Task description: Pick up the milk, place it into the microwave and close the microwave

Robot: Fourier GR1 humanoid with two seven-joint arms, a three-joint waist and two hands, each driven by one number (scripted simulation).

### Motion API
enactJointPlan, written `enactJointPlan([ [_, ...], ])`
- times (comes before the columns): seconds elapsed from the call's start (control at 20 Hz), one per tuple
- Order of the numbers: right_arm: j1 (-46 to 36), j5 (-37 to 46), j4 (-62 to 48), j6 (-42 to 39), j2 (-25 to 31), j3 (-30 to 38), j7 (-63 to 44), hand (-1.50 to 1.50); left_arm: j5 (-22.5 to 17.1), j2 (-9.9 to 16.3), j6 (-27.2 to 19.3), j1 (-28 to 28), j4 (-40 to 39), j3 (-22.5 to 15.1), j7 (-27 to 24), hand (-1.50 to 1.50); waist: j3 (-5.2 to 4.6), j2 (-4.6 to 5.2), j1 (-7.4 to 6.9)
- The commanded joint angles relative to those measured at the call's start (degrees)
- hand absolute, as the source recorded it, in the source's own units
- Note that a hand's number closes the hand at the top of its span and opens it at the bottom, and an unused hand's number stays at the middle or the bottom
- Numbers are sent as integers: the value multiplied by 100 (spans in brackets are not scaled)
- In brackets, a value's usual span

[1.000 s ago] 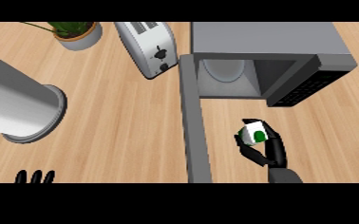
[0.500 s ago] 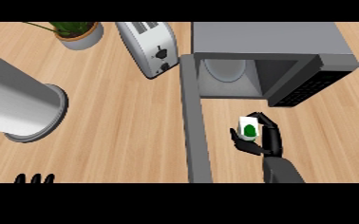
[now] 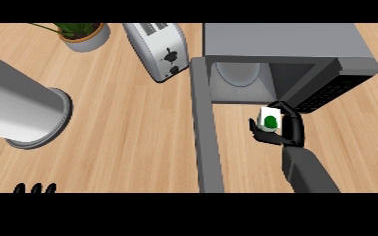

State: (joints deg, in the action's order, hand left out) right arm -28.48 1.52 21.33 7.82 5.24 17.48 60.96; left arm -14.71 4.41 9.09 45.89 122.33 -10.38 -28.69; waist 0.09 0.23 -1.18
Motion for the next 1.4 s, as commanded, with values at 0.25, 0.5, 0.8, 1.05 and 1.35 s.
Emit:
enactJointPlan([
  [0.25, 619, -20, 929, -141, -112, -294, 241, 150, 1, -8, 9, -42, -141, 37, -57, -150, -11, -43, 118],
  [0.5, 1470, -58, 2466, -348, -64, -674, -656, 150, -75, 105, 150, 128, -95, 70, -86, -150, -19, -75, 199],
  [0.8, 2477, 73, 4439, -256, 35, -1170, -1936, 150, 384, -112, 29, 534, 183, -588, -205, -150, -18, -75, 191],
  [1.05, 3489, -316, 5994, -956, -33, -1538, -2285, 150, 239, -138, -49, 420, 62, -432, -247, -150, -14, -56, 179],
  [1.35, 3216, -985, 6793, -1103, -421, -1772, -3313, 150, -171, 113, 210, 714, 184, -48, -455, -150, -11, -41, 95],
])
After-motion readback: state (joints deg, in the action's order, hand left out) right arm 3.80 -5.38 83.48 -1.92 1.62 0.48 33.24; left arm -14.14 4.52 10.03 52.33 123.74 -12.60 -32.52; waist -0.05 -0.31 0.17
